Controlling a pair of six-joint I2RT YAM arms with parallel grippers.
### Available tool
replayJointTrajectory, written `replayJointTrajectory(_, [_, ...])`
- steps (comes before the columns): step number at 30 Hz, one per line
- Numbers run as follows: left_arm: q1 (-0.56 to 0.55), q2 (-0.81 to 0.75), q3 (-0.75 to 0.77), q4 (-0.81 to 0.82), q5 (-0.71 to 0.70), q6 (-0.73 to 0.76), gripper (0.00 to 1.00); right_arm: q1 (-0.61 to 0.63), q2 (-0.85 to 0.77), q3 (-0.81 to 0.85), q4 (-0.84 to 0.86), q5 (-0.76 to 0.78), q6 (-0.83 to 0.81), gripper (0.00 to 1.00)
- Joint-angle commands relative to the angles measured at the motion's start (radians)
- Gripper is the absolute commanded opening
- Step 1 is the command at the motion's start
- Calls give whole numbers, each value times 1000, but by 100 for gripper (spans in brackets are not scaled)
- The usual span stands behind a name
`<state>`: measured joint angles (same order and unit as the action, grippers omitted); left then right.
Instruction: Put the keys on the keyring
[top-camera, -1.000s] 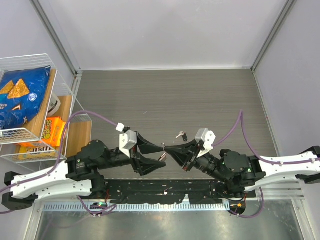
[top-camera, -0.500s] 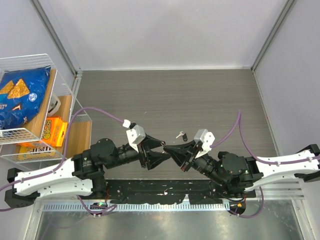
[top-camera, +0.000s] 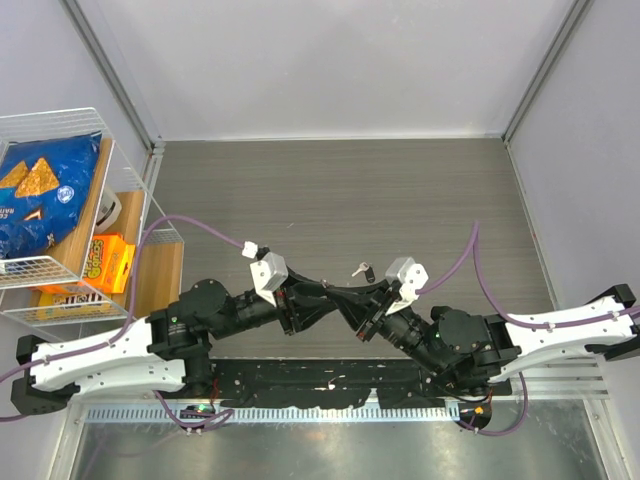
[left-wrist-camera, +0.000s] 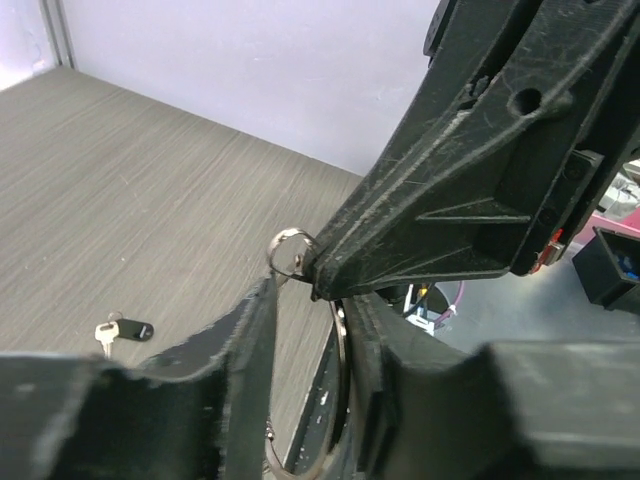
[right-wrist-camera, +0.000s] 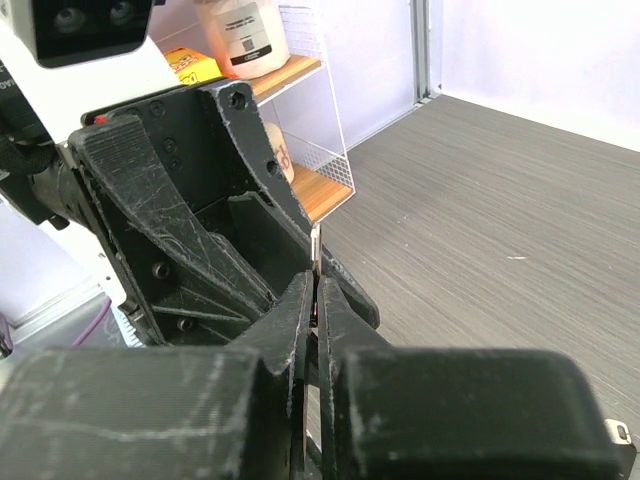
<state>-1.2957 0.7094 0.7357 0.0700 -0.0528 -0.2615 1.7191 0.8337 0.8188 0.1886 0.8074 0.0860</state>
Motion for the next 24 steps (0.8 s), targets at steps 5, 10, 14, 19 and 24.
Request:
replayJointTrajectory(5, [1, 10, -10, 83, -45, 36, 17, 22, 24, 74, 75, -5, 46, 6])
replayJointTrajectory(10, [1, -8, -19, 89, -94, 44, 0, 25, 24, 86, 38, -11, 73, 6])
replayJointTrajectory(14, [-1, -37, -41, 108, -110, 57, 0, 25, 13, 89, -6, -34, 101, 6])
replayJointTrajectory(19, [1, -59, -45, 108, -110, 71, 0, 27, 4, 97, -70, -63, 132, 10])
replayJointTrajectory(24, [1, -77, -61, 105, -117, 77, 0, 27, -15, 95, -103, -77, 144, 25])
